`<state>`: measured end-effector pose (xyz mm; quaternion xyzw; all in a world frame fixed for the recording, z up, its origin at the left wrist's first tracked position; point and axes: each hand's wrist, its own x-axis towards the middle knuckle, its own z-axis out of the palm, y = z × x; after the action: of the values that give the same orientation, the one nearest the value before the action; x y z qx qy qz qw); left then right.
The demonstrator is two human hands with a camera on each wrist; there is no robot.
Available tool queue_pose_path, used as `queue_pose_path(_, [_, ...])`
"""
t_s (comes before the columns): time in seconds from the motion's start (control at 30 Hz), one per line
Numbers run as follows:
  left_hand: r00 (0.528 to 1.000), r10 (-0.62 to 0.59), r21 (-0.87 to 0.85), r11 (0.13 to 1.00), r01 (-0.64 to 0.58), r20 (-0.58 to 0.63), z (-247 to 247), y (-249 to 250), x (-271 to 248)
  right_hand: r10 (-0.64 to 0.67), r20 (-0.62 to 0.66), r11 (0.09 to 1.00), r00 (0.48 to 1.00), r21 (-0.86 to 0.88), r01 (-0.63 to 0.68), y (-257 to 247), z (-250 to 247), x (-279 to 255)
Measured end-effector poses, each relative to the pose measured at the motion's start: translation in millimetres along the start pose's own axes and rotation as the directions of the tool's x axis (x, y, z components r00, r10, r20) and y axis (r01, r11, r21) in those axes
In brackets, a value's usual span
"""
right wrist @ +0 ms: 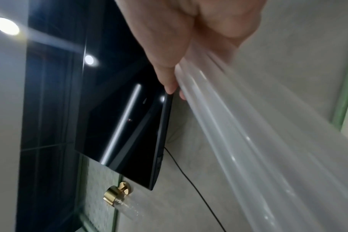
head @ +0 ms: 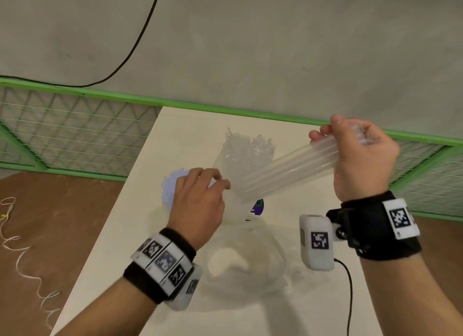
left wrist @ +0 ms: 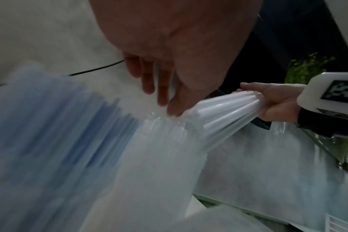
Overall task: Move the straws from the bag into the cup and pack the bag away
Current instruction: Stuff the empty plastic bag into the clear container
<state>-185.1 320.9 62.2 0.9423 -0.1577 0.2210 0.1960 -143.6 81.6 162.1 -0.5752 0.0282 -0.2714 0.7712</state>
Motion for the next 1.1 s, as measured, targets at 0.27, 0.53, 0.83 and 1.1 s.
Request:
queue_pose_path(0.27, [0.991, 0.038, 0.084, 0.995, -0.049, 0.126, 11.9, 4.5, 31.5, -0.047, -0.100, 0.999, 0.994, -0.026, 0.044, 2.8, -3.6, 34.3])
queue_pose_path(0.53, [0.960, -0.081, 0.050, 0.996, 0.070, 0.269, 17.4, 9.4, 34.5, -0.047, -0.070, 0.999, 0.996, -0.030, 0.045, 6.8, 9.1, 39.8])
queue_pose_path(0.83, [0.919, -0.008, -0.057, 0.998, 0.034, 0.393, 21.2, 32.2, 34.3, -0.094, 0.029, 0.989, 0.995, -0.116, 0.097, -6.6, 6.5, 48.0])
queue_pose_path(1.1, [0.866, 0.012, -0.083, 0.996, 0.033, 0.500, 10.5, 8.0, 62.5, -0.125, 0.157, 0.989, 0.980, -0.059, 0.136, -12.1, 3.3, 48.5])
